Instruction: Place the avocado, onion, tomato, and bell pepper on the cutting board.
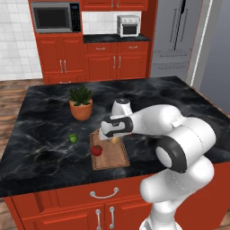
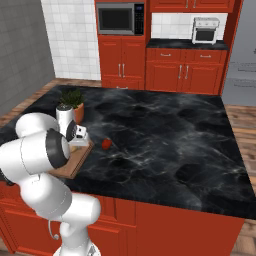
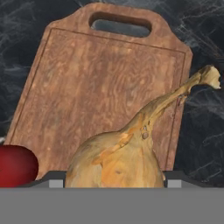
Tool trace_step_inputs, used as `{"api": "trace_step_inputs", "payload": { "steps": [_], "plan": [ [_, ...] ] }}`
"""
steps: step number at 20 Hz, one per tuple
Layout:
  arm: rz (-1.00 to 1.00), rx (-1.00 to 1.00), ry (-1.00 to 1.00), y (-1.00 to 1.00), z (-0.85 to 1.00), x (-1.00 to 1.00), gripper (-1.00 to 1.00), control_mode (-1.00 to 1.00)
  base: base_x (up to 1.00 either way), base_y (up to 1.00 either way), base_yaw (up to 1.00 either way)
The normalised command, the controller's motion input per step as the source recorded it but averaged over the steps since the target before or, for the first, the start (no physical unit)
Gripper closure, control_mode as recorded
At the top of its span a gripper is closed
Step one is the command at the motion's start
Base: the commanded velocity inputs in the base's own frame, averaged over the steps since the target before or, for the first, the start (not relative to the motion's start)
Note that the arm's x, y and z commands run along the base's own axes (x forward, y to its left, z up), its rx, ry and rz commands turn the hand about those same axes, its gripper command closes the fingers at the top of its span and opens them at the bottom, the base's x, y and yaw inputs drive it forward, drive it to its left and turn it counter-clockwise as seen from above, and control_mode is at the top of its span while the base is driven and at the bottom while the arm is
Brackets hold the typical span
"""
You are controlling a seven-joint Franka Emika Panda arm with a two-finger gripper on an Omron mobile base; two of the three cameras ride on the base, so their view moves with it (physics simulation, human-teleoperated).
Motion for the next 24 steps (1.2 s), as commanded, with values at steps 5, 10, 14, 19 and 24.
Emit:
{"api": "trace_step_inputs", "payload": {
  "steps": [5, 10, 14, 19, 24],
  "plan": [
    [0.00, 0.00, 0.05, 0.16, -0.36, 0.00, 1.00, -1.00, 0.00, 0.00, 0.00],
    [0.00, 0.00, 0.01, 0.08, -0.20, 0.00, 1.00, -1.00, 0.00, 0.00, 0.00],
    [0.00, 0.00, 0.02, 0.00, -0.31, 0.00, 1.00, -1.00, 0.00, 0.00, 0.00],
    [0.00, 0.00, 0.02, 0.00, -0.33, 0.00, 1.00, -1.00, 0.00, 0.00, 0.00],
    [0.00, 0.00, 0.00, 0.00, -0.19, -0.02, -1.00, -1.00, 0.00, 0.00, 0.00]
  ]
}}
